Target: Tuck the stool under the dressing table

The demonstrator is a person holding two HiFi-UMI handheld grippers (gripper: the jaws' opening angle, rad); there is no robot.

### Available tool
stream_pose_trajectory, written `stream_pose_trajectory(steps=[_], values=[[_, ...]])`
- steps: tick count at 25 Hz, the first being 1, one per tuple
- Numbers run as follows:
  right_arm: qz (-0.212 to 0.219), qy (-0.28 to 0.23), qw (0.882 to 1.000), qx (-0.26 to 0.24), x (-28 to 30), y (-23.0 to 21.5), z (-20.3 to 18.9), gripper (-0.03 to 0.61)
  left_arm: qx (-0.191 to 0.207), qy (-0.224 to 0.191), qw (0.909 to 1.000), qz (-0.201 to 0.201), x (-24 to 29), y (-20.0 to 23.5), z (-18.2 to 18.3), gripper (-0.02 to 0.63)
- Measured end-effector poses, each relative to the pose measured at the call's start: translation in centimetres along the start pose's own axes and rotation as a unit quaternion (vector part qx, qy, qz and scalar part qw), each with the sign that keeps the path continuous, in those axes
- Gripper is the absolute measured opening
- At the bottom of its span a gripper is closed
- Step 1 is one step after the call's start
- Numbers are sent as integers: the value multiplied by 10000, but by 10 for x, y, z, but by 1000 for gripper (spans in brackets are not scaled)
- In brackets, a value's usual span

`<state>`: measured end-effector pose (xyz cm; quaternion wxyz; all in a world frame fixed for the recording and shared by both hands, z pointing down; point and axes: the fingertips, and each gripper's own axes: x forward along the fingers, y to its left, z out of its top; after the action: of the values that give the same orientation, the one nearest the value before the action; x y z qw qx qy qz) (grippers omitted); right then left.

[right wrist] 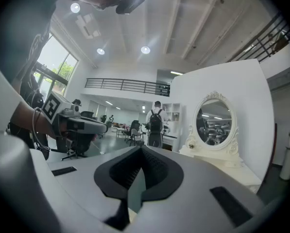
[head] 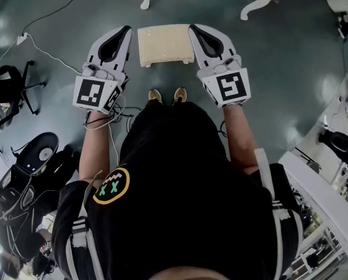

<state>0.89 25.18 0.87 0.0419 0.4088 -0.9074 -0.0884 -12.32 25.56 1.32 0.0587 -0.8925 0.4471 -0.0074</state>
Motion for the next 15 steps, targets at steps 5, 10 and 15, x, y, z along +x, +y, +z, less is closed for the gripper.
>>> stream_pose_trajectory(steps=[5,10,15], values=[[-24,-5,10000,-13,0,1,0,18,-6,-7,10000,5,-1,1,0,25],[-54,79,10000,-18,-3,0,-5,18,-12,-4,10000,-17,-1,0,-1,25],[-47,83,9999,-85,-6,-3,-7,20,-18,-7,10000,-17,1,1,-1,25]])
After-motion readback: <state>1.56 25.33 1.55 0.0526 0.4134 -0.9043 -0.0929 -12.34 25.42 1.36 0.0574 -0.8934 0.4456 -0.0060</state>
